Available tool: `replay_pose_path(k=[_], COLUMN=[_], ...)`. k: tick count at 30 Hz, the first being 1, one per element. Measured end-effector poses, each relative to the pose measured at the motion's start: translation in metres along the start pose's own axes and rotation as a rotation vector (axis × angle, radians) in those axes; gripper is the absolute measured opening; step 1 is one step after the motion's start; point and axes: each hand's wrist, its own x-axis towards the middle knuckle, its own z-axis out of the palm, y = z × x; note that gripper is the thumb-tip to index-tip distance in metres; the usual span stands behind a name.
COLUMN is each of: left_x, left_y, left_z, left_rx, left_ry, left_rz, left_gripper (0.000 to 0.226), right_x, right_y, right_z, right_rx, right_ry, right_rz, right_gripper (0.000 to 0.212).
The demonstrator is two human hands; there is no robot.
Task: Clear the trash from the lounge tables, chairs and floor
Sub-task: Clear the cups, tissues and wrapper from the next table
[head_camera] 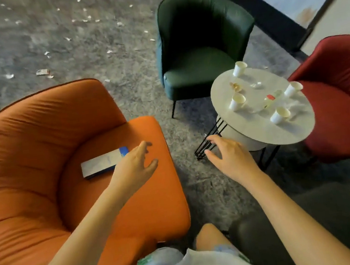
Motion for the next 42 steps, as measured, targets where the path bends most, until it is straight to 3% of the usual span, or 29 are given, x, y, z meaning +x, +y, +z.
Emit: replay_pose_path(k=[9, 17, 22, 26, 32, 37, 40, 42], left_x=[0.024, 0.037, 0.037, 0.039, 0.056, 0.062, 0.061, 0.06], left_y=[-0.052, -0.08, -0.126, -0.179, -0.259, -0.288, -0.291, -0.292], left_z=[-0.005, 0.036, 0.081, 0.132, 0.218, 0.271, 0.29, 0.295], left_rx=[0.066, 0.008, -0.087, -0.169, -0.264, -0.113, 0.003, 0.042], left_ry=[0.179, 0.36, 0.533, 0.48, 0.332, 0.253, 0.243, 0.364], left_rz=[-0.525, -0.978, -1.179, -1.343, -1.359, -1.333, -1.32, -1.278], left_gripper=[0.043, 0.046, 0.055, 0.066, 0.076, 0.076, 0.062, 0.043], right_x=[0.177, 0.294, 0.321, 0.334, 0.355, 0.358, 0.353, 0.349], right_y=[-0.035, -0.053, -0.07, -0.083, -0.104, -0.113, -0.111, -0.109], right_z=[0.06, 0.141, 0.227, 0.301, 0.404, 0.465, 0.483, 0.488], right_rx=[0.019, -0.059, -0.081, -0.095, -0.108, -0.13, -0.149, -0.104], right_ry=[-0.275, -0.539, -0.662, -0.708, -0.663, -0.642, -0.582, -0.529], right_rz=[-0.435, -0.741, -0.817, -0.855, -0.892, -0.887, -0.898, -0.893], right_gripper=[0.043, 0.042, 0.045, 0.05, 0.086, 0.11, 0.111, 0.106])
